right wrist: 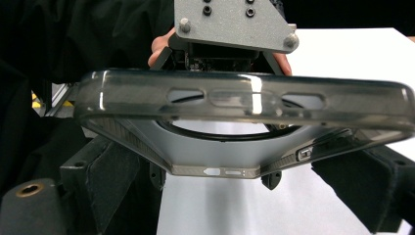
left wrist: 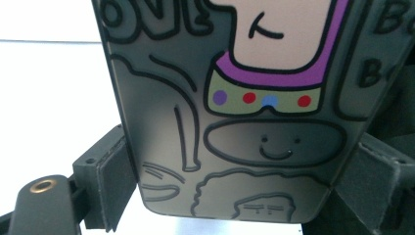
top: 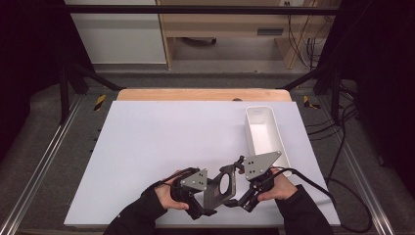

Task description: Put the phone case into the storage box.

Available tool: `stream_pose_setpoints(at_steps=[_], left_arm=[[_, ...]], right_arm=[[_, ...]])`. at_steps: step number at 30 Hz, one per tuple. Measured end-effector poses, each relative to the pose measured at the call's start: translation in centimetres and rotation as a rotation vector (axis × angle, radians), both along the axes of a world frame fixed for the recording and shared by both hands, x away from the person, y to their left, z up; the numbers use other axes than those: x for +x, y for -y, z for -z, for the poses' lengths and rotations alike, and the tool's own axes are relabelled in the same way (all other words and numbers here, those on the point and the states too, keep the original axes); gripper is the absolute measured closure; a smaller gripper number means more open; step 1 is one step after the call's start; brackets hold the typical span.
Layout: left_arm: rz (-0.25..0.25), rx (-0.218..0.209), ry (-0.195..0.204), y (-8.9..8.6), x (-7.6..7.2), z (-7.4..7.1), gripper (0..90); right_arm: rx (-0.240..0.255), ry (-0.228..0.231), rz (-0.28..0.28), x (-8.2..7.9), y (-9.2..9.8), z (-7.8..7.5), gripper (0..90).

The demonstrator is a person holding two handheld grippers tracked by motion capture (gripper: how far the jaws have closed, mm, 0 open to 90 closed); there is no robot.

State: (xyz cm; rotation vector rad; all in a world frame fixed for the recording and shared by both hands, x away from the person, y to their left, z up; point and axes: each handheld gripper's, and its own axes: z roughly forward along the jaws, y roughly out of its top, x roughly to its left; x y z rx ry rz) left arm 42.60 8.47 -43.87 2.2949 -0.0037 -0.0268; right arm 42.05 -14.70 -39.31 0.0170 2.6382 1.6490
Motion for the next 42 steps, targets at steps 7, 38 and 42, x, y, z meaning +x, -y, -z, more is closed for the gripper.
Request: stream_pose_setpoints(at_steps=[7,38,42], left_arm=[[0.003,0.005,-0.002,0.0,0.0,0.1,11.5],[-0.1,-0.015,-0.015,-1.1,0.3,-0.4,4.3],[-0.138,-0.035,-0.009,-1.9,0.4,-0.7,2.7]], right_arm=[[0.005,-0.002,-0.007,0.0,0.0,0.1,11.6],[0.034,-0.006,0.059,0.4,0.8,-0.8,12.2],[0.05,0.004,0.086,0.5,1.3,-1.4,12.2]])
